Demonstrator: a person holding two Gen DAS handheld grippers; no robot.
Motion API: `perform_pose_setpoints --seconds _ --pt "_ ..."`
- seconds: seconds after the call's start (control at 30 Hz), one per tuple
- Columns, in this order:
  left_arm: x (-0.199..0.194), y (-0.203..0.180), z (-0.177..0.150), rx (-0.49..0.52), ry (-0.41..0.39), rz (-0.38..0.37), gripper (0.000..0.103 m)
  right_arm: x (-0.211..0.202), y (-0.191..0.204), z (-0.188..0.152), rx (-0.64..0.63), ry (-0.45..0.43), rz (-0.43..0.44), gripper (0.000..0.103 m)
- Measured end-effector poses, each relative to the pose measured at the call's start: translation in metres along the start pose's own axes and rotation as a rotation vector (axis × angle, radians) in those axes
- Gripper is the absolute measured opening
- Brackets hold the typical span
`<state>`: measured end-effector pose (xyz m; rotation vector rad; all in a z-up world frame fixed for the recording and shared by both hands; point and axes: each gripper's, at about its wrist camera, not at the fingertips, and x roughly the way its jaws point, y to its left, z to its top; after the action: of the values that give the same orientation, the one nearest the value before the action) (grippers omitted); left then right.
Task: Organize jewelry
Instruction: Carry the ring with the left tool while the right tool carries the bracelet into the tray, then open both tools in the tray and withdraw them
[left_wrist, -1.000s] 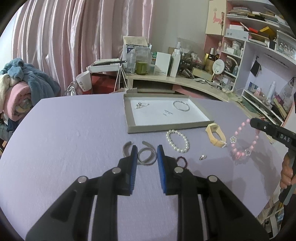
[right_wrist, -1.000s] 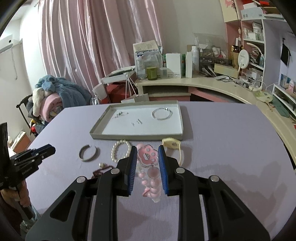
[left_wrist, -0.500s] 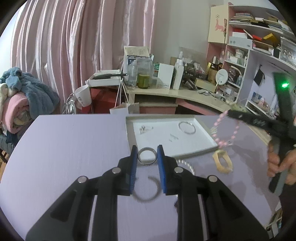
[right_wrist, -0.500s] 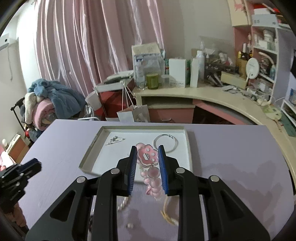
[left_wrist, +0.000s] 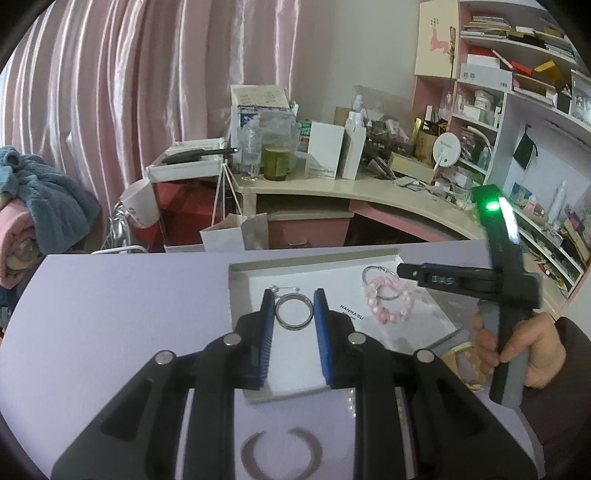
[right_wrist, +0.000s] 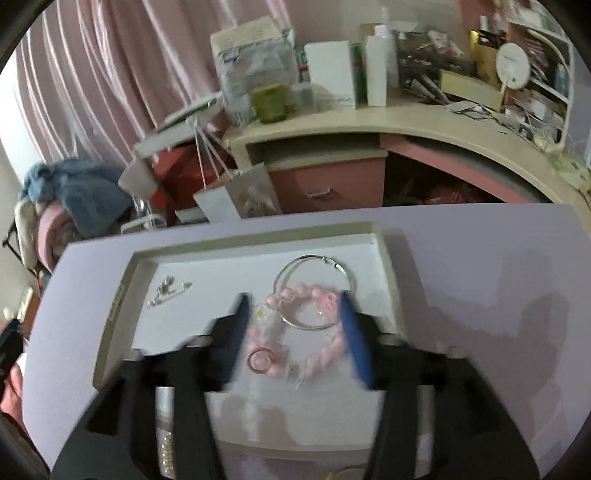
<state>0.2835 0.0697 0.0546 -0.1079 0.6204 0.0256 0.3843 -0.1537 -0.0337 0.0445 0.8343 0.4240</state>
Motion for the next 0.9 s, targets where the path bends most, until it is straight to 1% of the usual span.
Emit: perform_pose_setpoints --seconds 0.13,0.23,0.37,0.67,0.83,0.87,0.9 --pt "0.019 -0.003 0.000 -0.002 0.011 -0.005 0.022 -0.023 -0.005 -0.004 -0.030 -0.060 -0.013 0.058" --pt "0.037 -0.005 0.001 -0.007 0.023 -0.006 0.022 -0.036 -0.013 -0.007 -0.022 -0.081 0.004 0.058" --pt "0.062 -0.005 -0.001 -0.019 0.059 -0.002 0.022 -0.046 -0.023 -0.008 -0.014 -0.104 0.007 0.058" --pt "0.120 -0.012 0.000 -0.019 0.149 0.014 0.022 -0.053 -0.034 -0.011 -0.016 -0.135 0.009 0.059" --pt "0.142 -0.012 -0.001 -0.038 0.194 0.012 0.022 -0.053 -0.032 -0.017 -0.045 -0.142 0.005 0.059" --pt "0.143 -0.012 0.000 -0.043 0.199 0.012 0.025 -0.054 -0.032 -0.018 -0.049 -0.142 0.005 0.059" --pt "0.141 -0.012 0.000 -0.045 0.197 0.011 0.035 -0.055 -0.032 -0.020 -0.053 -0.141 0.005 0.059"
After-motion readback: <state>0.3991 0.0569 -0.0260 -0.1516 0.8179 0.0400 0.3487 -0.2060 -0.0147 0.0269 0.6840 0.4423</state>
